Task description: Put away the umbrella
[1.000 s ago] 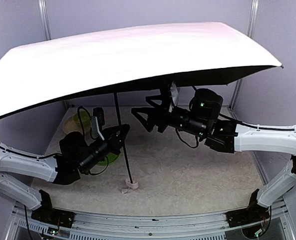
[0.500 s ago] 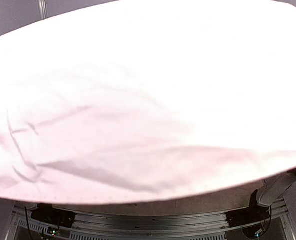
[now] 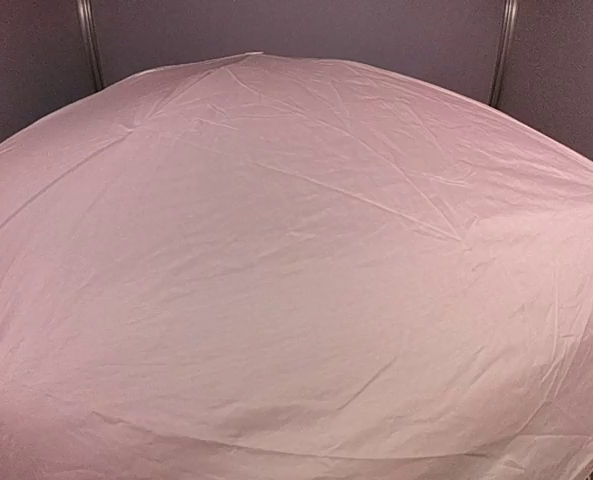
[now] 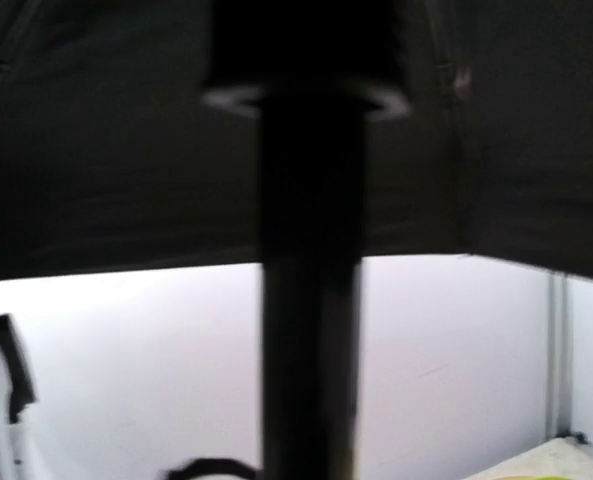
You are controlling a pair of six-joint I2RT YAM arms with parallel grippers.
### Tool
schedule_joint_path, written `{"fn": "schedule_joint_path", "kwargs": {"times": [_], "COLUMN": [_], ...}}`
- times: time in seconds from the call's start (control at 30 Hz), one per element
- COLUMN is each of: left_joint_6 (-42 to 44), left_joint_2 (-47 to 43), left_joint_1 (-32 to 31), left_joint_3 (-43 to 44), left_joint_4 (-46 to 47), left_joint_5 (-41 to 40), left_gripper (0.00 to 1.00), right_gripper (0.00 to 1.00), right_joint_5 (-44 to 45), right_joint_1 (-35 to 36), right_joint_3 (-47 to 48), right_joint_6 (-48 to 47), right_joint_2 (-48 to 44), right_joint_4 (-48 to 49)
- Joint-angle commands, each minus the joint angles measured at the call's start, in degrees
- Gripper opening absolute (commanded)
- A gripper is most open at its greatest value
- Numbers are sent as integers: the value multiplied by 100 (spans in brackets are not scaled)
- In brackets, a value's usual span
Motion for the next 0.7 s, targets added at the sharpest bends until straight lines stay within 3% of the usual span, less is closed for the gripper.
{"fn": "schedule_joint_path", "kwargs": {"times": [0.0, 0.1, 0.37, 0.53, 0.67], "left_joint_6": [348, 570, 357, 72, -96], "left_joint_2": [-262, -383, -609, -455, -479], "left_joint_1": [-123, -115, 60, 257, 784], "left_joint_3": [-4, -248, -406, -526, -609], "left_joint_4": [397, 701, 627, 840, 714], "left_joint_5": [628, 780, 1818, 1792, 1872], "left_gripper": [51, 63, 70, 75, 76], "right_gripper": [0, 0, 0, 0, 0], "right_joint_5": [124, -43, -762, -844, -838], "right_joint_1": [-239, -239, -257, -258, -257], "right_joint_3": [109, 201, 306, 404, 464], "right_joint_6": [-555, -134, 725, 833, 873], "right_joint_2": [-191, -281, -520, -560, -607], "right_joint_4": [374, 388, 740, 621, 344]}}
